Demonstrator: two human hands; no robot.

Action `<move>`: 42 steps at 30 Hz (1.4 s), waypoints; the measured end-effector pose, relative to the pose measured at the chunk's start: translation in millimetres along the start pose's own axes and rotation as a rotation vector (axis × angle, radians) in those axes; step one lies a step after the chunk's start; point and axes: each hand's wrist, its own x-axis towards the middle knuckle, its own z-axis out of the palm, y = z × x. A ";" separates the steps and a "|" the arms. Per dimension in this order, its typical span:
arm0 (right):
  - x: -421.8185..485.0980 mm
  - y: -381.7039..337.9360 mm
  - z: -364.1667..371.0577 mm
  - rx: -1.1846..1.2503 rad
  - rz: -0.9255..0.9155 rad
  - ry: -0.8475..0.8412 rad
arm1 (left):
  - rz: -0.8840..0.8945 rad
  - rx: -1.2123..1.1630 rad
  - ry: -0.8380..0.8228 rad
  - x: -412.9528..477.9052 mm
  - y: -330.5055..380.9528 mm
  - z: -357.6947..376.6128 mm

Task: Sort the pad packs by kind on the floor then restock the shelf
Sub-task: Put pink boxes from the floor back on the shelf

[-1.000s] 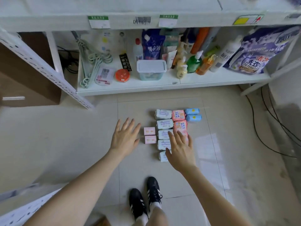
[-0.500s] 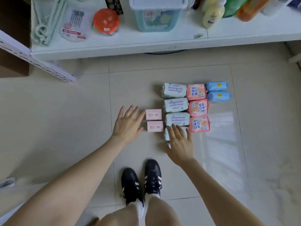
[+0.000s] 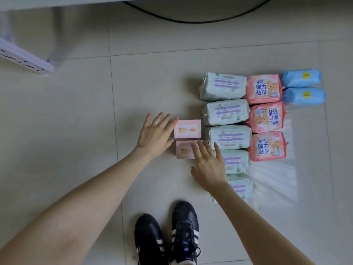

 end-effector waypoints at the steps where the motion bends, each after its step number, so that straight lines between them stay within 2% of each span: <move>1: 2.6 -0.1 4.2 -0.014 0.001 0.009 | 0.005 -0.005 0.004 3.3 -1.3 4.7; 9: 18.6 -0.9 23.2 -0.094 0.018 0.186 | 0.067 -0.026 0.023 25.8 -5.0 22.5; 18: 24.1 -0.5 28.4 -0.071 0.026 0.279 | 0.116 -0.149 0.025 47.8 -0.3 24.2; 29: -10.8 -4.1 -3.8 0.040 0.049 0.208 | 0.026 -0.330 0.039 12.2 -3.4 -1.2; 42: -77.3 -9.2 -109.5 0.089 0.068 0.038 | -0.126 -0.408 -0.054 -67.9 -10.8 -108.5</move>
